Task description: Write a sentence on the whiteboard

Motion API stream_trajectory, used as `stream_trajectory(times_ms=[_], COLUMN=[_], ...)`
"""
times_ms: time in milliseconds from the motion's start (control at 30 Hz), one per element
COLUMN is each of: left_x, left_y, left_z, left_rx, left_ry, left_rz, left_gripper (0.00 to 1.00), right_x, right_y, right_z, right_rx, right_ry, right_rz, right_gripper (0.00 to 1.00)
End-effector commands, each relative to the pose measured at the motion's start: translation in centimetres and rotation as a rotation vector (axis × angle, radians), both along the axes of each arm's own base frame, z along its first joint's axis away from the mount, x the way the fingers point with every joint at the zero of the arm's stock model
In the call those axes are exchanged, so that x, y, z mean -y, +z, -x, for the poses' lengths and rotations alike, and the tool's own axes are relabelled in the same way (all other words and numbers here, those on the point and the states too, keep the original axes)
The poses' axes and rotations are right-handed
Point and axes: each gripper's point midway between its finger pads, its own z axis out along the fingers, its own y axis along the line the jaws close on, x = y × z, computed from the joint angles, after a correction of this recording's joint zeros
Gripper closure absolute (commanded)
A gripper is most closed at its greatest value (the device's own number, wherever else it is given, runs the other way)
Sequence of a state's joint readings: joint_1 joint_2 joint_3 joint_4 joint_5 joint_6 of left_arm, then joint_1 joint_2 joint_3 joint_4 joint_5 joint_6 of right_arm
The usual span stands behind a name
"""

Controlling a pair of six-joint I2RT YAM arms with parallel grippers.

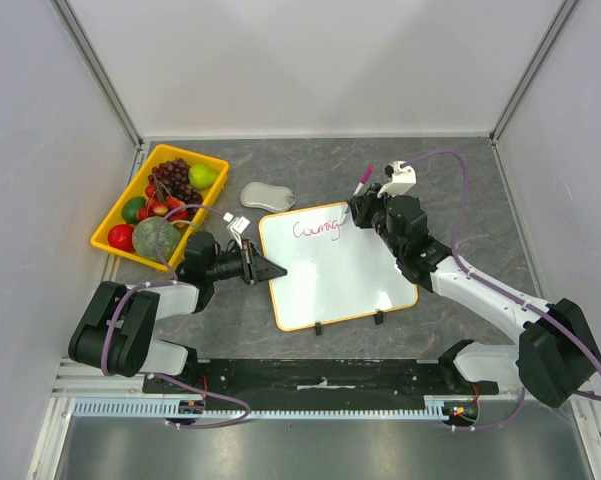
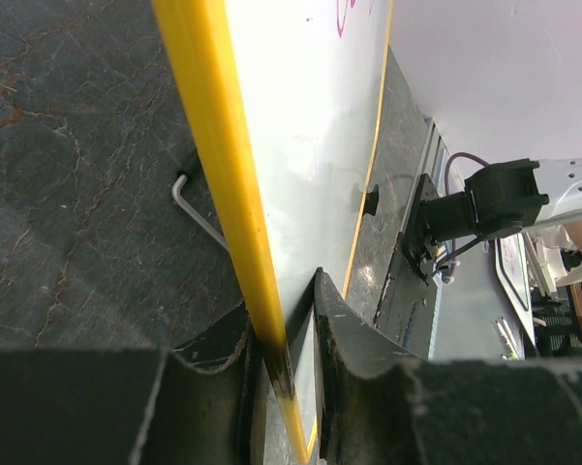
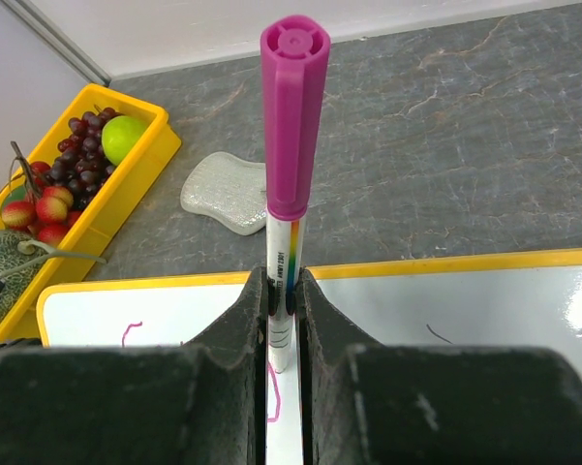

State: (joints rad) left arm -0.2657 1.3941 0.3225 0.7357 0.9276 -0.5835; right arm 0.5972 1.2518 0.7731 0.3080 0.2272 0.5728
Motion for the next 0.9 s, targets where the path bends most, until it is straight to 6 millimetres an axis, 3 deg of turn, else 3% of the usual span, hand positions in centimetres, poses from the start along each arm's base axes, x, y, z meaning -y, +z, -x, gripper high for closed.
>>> stream_trajectory(times_ms=[0, 333, 667, 867], left_x=[0.0, 0.0, 0.0, 0.0], left_y=[-0.8, -0.8, -0.9, -0.8], left_z=[-0.3, -0.3, -0.3, -0.3], left_rx=[0.079, 0.079, 0.078, 0.079], left_ry=[-0.014, -0.012, -0.011, -0.013], left_rz=[-0.052, -0.052, -0.053, -0.053], left_gripper=[0.98, 0.98, 0.98, 0.98], right_x=[1.5, 2.7, 1.7, 0.9], right_y=[1.7, 2.2, 3.3, 2.2], right_z=[-1.1, -1.7, -2.2, -1.9], right_rx=[0.045, 0.048, 0.06, 0.034], right_ry=[-0.076, -0.13, -0.095, -0.049], right_rz=[0.027, 0.023, -0.001, -0.006], right_gripper=[1.0, 1.0, 1.0, 1.0])
